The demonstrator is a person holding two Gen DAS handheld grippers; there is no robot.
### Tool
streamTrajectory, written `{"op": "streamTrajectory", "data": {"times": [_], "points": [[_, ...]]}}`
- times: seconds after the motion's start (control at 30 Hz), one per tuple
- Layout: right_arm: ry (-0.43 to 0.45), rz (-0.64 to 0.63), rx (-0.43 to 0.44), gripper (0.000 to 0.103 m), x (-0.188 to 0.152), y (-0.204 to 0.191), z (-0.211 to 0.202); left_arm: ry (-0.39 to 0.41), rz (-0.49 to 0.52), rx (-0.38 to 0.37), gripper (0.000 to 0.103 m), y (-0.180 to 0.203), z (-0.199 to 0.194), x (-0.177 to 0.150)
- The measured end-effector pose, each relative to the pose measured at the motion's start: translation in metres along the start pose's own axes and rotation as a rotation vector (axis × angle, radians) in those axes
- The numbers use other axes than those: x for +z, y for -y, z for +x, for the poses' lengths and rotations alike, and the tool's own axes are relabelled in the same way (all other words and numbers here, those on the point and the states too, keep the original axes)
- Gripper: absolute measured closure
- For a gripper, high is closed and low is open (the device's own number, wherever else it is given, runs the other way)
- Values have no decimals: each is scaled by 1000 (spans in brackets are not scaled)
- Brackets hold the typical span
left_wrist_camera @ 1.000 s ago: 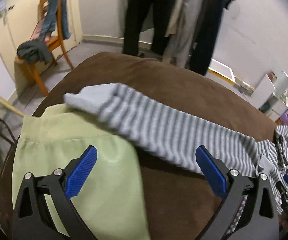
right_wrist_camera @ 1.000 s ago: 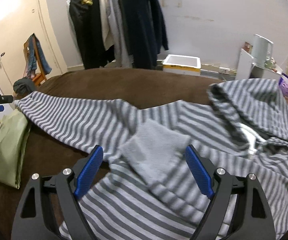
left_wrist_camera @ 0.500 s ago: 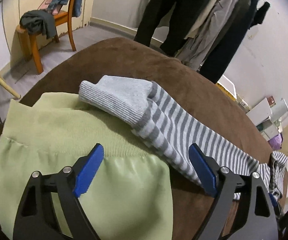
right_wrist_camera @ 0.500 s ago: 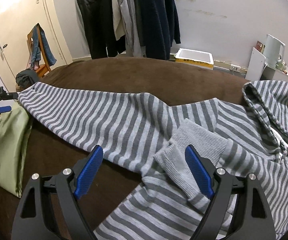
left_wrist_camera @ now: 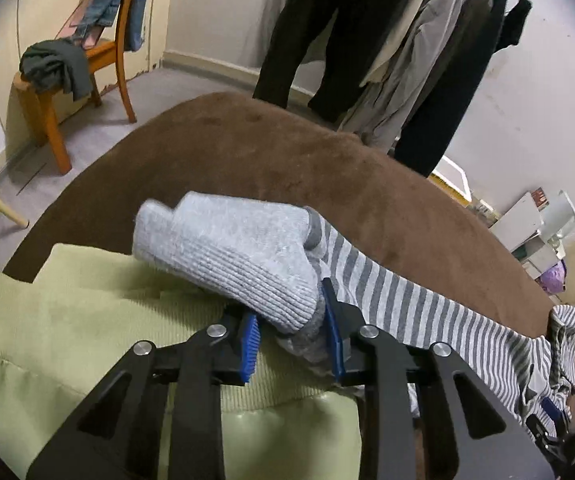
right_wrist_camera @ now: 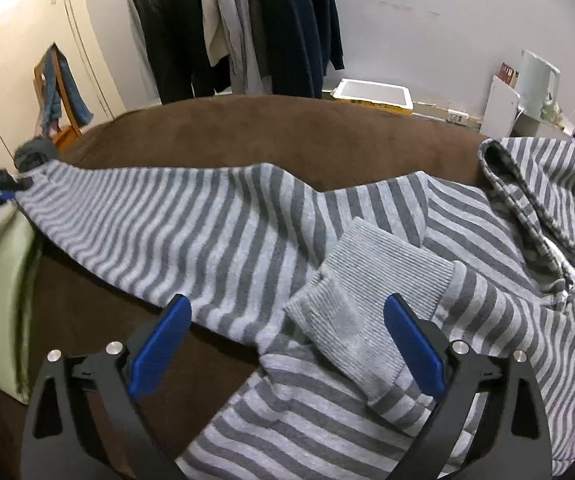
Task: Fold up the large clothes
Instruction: 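Lift the held sleeve cuff up with the left gripper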
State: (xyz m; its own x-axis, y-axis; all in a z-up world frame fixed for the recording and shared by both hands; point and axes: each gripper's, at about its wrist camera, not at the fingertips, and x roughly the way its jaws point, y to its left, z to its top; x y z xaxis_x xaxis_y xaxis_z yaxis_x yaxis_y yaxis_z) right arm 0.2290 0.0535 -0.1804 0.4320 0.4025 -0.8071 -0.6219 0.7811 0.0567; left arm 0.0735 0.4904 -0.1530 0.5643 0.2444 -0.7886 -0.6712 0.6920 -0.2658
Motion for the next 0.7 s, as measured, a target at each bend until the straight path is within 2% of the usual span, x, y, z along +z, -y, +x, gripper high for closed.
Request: {"op": "streamTrajectory", "data": {"times": [0.1,0.27,0.33,0.4,0.6,0.7], "points": [[-9,-3,-43,7,-5,2,5,18,2,-30,78,1,-8,1],[-33,21,-104,7,-14,15,18,79,40,-57,78,20,-31,9],[-71,17,-119,7,-20,19,29,92,52,-65,78,25,-36,11],[-69,-3,-133,7,-25,16,35,97,56,-69,78,29,-39,11],[-70,0,-135,6,-25,17,39,85,50,-62,78,30,-38,7],[-54,32,-109,6,-23,21,35,84,53,-66,78,31,-40,6]]}}
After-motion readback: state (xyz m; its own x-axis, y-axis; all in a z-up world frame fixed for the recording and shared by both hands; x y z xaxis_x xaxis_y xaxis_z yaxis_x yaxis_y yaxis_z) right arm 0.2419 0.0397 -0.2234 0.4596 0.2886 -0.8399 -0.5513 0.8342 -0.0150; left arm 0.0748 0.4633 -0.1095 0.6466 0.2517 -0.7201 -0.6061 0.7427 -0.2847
